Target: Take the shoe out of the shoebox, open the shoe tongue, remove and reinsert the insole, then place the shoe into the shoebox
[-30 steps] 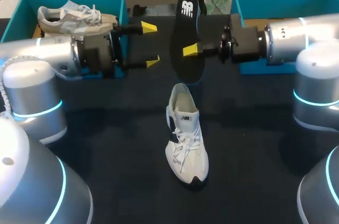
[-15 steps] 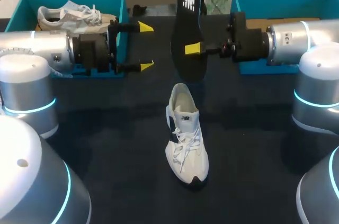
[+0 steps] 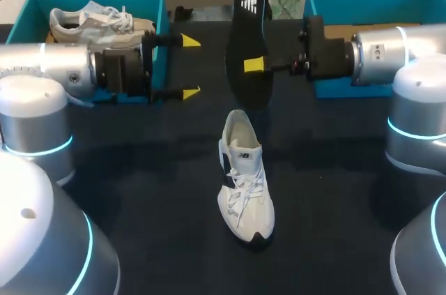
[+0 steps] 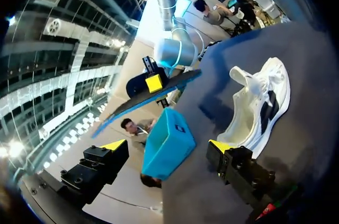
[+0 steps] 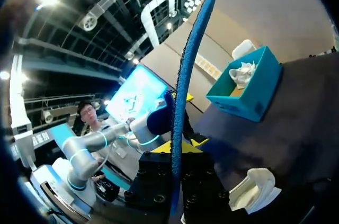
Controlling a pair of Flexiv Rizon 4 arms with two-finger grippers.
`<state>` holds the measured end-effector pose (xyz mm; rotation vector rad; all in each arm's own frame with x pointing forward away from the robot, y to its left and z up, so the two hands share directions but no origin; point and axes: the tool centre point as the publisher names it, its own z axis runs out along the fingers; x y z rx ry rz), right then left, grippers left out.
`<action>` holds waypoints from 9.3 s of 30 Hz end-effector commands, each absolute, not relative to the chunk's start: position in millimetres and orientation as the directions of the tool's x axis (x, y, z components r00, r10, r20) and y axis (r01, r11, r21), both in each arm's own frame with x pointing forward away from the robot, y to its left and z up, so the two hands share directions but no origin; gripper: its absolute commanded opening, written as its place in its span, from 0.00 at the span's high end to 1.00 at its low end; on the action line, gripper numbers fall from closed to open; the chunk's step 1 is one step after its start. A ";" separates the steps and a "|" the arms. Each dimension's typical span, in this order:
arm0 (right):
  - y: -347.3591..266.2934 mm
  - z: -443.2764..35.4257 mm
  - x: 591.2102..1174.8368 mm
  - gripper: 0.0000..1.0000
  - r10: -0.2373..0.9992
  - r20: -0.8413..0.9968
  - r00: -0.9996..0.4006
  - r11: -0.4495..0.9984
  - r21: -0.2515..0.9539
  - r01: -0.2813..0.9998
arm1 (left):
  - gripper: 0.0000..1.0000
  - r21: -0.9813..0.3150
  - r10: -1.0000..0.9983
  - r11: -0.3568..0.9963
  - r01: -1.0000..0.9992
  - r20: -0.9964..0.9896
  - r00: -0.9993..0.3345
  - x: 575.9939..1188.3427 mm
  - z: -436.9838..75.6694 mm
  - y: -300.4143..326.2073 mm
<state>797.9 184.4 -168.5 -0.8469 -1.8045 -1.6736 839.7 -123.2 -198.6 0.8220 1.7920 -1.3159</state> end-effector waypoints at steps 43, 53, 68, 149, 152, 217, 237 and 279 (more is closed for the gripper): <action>197.6 -222.1 811.6 1.00 0.061 0.573 -0.817 0.081 0.814 0.576 | 0.00 -0.686 0.169 0.619 0.383 -0.359 -0.918 766.9 -311.7 -106.1; 195.8 -240.6 811.0 1.00 0.044 0.553 -0.832 0.068 0.829 0.555 | 0.00 -0.677 0.176 0.646 0.351 -0.316 -0.932 767.8 -323.0 -111.7; 203.0 -255.5 806.2 1.00 0.040 0.554 -0.832 0.024 0.831 0.555 | 0.00 -0.691 0.140 0.670 0.270 -0.239 -0.961 760.2 -336.9 -130.9; 202.1 -295.5 804.1 1.00 -0.040 0.416 -0.908 0.003 0.909 0.416 | 0.00 -0.682 0.052 0.730 0.049 -0.017 -0.999 770.2 -356.4 -155.9; 203.4 -296.7 804.4 1.00 -0.046 0.419 -0.907 0.009 0.908 0.419 | 0.00 -0.681 0.053 0.730 0.052 -0.020 -0.998 771.1 -356.2 -158.6; 205.4 -339.6 756.8 0.71 0.026 0.561 -0.827 0.091 0.823 0.561 | 0.00 -0.669 0.041 0.742 0.042 -0.018 -0.999 769.3 -357.5 -159.7; 198.5 -314.1 783.5 0.73 0.006 0.522 -0.853 0.169 0.840 0.515 | 0.00 -0.669 0.041 0.742 0.042 -0.018 -0.999 769.3 -357.5 -159.7; 194.6 -337.0 756.0 0.82 0.089 0.615 -0.783 0.241 0.750 0.616 | 0.00 -0.669 0.041 0.742 0.042 -0.018 -0.999 769.3 -357.5 -159.7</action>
